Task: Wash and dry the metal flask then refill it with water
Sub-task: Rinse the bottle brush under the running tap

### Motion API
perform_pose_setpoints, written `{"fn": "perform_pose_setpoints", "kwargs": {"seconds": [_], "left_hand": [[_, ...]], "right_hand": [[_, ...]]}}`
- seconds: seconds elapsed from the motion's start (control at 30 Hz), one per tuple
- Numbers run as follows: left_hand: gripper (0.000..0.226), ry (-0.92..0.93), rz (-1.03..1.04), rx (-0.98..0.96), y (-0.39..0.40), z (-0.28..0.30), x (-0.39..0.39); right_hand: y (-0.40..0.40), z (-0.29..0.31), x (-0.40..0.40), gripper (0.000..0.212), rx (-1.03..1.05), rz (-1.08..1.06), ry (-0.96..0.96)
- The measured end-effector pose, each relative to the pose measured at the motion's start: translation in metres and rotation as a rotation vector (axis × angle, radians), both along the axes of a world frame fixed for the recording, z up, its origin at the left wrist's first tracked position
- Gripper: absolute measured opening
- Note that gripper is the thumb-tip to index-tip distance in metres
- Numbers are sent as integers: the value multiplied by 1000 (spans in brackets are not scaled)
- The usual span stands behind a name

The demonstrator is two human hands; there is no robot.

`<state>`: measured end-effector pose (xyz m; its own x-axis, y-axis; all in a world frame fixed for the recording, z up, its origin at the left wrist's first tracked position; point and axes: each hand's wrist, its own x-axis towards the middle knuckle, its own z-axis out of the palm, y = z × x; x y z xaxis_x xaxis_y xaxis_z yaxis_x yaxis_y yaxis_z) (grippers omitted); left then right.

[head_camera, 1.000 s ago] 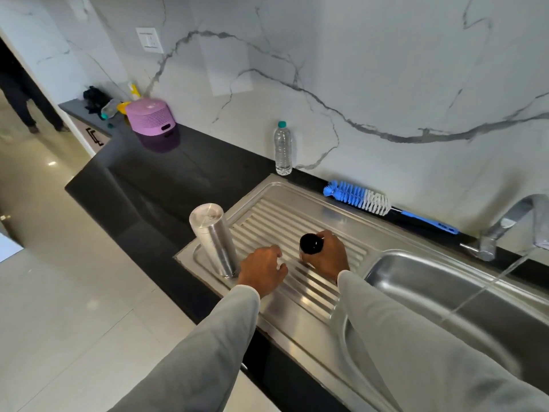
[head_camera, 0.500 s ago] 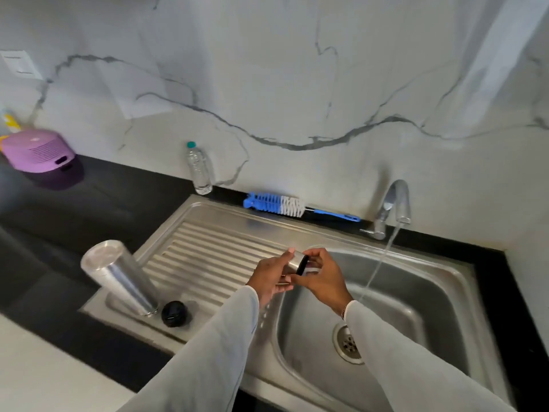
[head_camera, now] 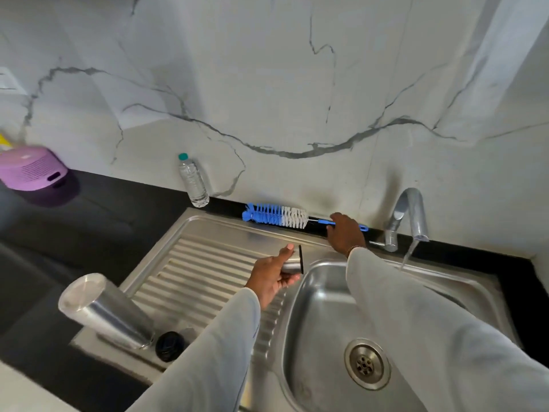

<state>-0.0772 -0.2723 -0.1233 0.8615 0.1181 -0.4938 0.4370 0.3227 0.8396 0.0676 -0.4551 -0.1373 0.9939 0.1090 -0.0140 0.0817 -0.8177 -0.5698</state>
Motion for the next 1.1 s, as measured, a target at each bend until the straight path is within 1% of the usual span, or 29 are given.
{"fn": "perform_pose_setpoints", "kwargs": {"seconds": [0.07, 0.1, 0.23, 0.3, 0.33, 0.4, 0.5, 0.6, 0.7, 0.77, 0.83, 0.9, 1.0, 1.1], "left_hand": [[48, 6, 7, -15, 5, -3, 5], [46, 8, 11, -24, 8, -6, 8], [44, 17, 26, -51, 15, -15, 13], [47, 24, 35, -55, 19, -18, 15], [49, 28, 42, -60, 20, -18, 16], [51, 39, 58, -60, 22, -18, 19], [41, 51, 70, -59, 24, -15, 23], [34, 62, 59, -33, 23, -11, 28], [30, 61, 44, -32, 21, -9, 31], [30, 72, 58, -29, 18, -8, 32], [31, 86, 74, -34, 17, -8, 33], [30, 89, 76, -34, 14, -8, 34], [23, 72, 82, -17, 8, -6, 37], [28, 81, 75, 29, -3, -4, 38]], "right_hand": [[2, -7, 18, 50, -162, 68, -1], [4, -11, 26, 51, -242, 97, -4], [11, -32, 38, 44, -558, 126, -53], [13, -41, 38, 38, -650, 112, -100], [12, -43, 38, 36, -661, 104, -133], [13, -44, 40, 30, -618, 108, -154], [22, -33, 37, 21, -386, 168, -118], [35, -11, 21, 25, -277, 172, -154], [40, 15, -10, 25, -59, 117, -130], [25, 32, -38, 25, 41, 68, -162], [-1, 50, -70, 29, 87, 76, -198], [-39, 69, -109, 33, 75, 107, -211], [-100, 89, -161, 34, -76, 142, -236], [-147, 99, -195, 34, -206, 116, -345]]}}
